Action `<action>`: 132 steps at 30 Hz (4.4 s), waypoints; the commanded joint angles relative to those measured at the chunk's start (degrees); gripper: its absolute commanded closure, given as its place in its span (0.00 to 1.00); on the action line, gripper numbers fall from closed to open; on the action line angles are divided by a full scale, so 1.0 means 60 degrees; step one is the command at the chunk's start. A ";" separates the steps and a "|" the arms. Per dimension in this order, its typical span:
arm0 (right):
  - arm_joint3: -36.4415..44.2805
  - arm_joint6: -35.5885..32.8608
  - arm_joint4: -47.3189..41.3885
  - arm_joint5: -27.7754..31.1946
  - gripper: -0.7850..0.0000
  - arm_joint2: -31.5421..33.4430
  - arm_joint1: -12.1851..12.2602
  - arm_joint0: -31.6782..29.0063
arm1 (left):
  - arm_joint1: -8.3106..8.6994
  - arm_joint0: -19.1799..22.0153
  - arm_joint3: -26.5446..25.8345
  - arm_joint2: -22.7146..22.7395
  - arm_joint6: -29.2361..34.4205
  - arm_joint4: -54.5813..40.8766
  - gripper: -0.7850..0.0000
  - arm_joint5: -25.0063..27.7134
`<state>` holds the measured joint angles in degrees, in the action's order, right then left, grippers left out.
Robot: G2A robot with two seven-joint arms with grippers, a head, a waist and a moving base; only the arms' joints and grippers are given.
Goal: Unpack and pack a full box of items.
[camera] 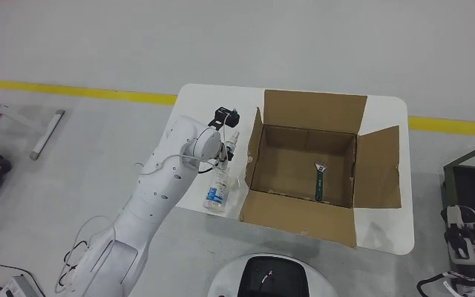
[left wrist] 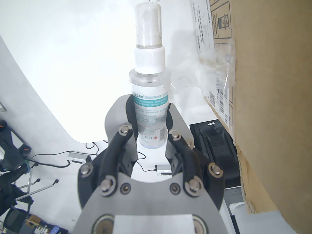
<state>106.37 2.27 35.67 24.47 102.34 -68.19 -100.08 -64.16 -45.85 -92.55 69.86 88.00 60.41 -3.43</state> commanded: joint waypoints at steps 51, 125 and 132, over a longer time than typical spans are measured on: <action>0.0000 0.0000 0.0000 0.0000 1.00 0.0000 0.0000 0.0000 | 0.1320 -0.3143 -0.2120 0.0549 -0.0324 -0.1871 1.00 -0.0155; 0.0000 0.0000 0.0000 0.0000 1.00 0.0000 0.0000 0.0000 | 0.1319 -0.2528 0.4020 0.1511 -0.4209 -0.1302 1.00 0.0237; 0.0000 0.0000 0.0000 0.0000 1.00 0.0000 0.0000 0.0000 | 0.1333 -0.2679 0.3693 0.1560 -0.4121 -0.1371 1.00 0.0259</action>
<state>106.37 2.27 35.67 24.47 102.34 -68.19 -100.08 -56.22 -61.58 -69.71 78.98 63.24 52.38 -1.91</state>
